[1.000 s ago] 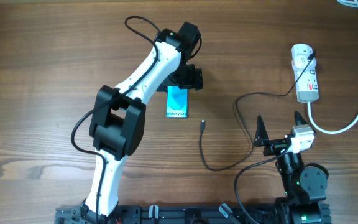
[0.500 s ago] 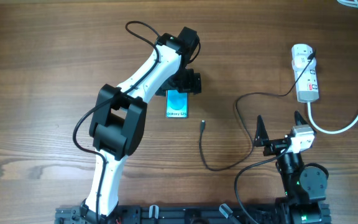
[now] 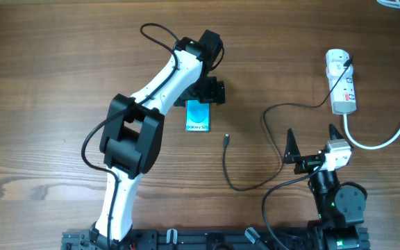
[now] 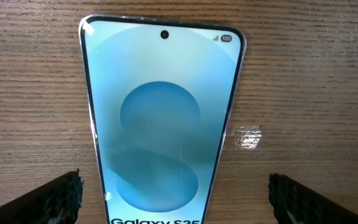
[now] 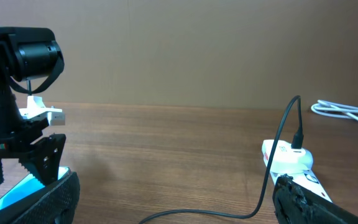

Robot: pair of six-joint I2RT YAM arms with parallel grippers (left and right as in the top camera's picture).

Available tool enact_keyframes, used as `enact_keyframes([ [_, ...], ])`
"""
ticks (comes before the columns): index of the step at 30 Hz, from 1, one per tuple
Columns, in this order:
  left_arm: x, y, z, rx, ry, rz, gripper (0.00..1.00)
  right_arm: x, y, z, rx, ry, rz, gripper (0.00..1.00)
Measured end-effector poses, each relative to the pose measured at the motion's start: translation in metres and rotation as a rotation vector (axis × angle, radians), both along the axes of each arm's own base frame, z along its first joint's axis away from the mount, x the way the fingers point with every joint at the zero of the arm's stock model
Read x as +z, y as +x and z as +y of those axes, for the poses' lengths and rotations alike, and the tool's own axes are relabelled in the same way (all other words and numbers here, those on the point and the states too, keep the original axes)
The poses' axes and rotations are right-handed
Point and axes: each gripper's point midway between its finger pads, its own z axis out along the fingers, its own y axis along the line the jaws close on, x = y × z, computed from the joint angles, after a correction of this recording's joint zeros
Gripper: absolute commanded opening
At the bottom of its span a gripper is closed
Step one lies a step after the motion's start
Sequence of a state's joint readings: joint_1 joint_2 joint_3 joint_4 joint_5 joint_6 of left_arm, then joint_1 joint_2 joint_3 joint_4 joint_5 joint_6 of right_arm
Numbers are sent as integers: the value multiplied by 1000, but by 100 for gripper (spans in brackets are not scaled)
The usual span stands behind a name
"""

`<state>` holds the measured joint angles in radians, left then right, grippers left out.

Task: Plug charger to phone and switch on socket
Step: 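Lower the left gripper and align it with the phone's top edge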

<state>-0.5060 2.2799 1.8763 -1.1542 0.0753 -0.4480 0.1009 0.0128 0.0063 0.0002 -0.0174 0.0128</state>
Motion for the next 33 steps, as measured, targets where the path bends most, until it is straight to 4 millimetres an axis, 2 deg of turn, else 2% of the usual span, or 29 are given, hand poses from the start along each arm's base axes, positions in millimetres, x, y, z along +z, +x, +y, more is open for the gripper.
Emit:
enact_keyframes([
  [33,0,4,-2,14,-10,-17,100,0,0,0,0,0,0,100],
])
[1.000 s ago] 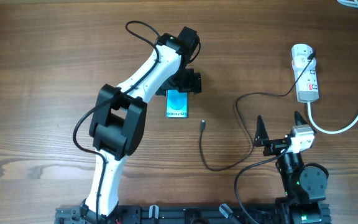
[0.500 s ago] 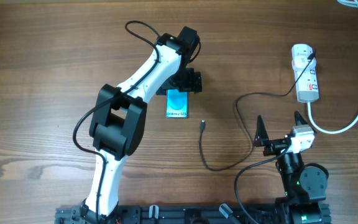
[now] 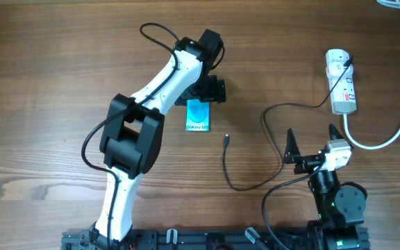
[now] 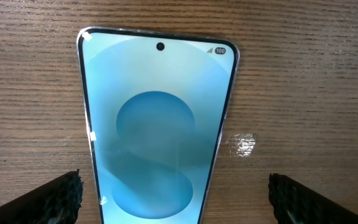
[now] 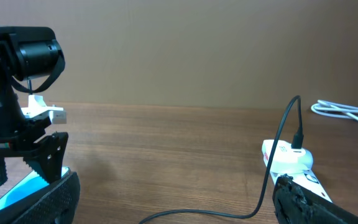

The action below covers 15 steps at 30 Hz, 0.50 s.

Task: Plug charger to phone and switch on socket
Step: 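Lower the left gripper and align it with the phone's top edge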

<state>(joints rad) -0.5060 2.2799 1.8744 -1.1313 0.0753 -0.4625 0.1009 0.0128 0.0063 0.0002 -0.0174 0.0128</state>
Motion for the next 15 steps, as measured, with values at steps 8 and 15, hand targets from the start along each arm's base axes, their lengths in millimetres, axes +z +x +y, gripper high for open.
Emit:
enact_keyframes([
  [8,0,0,0,0,0,0,100,0,0,0,0,0,0,100],
  [15,-1,0,0,0,1,2,100,0,0,0,0,0,0,100],
])
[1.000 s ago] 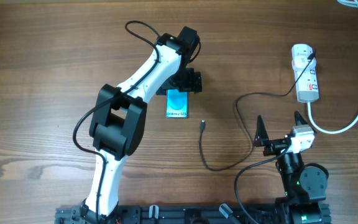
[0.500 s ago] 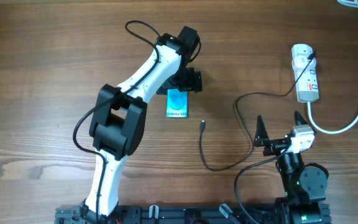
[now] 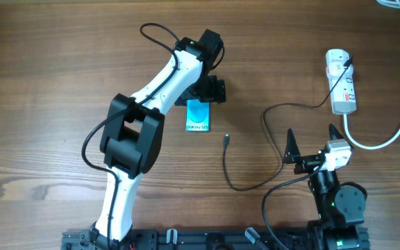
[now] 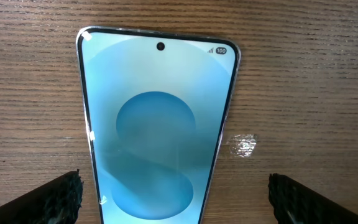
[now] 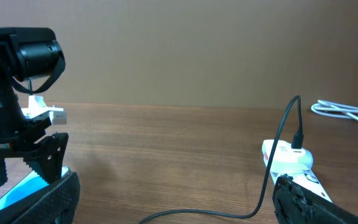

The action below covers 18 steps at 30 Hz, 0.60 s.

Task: Plug charger to phone and switch on socket
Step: 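Lower the left gripper and align it with the phone's top edge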

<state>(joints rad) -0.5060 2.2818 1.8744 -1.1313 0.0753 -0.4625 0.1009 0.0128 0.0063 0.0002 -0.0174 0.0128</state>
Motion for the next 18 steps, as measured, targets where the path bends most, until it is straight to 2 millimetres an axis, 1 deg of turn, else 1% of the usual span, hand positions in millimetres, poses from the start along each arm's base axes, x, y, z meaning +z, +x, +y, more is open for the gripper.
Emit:
enact_keyframes([
  [18,0,0,0,0,0,0,100,0,0,0,0,0,0,100],
])
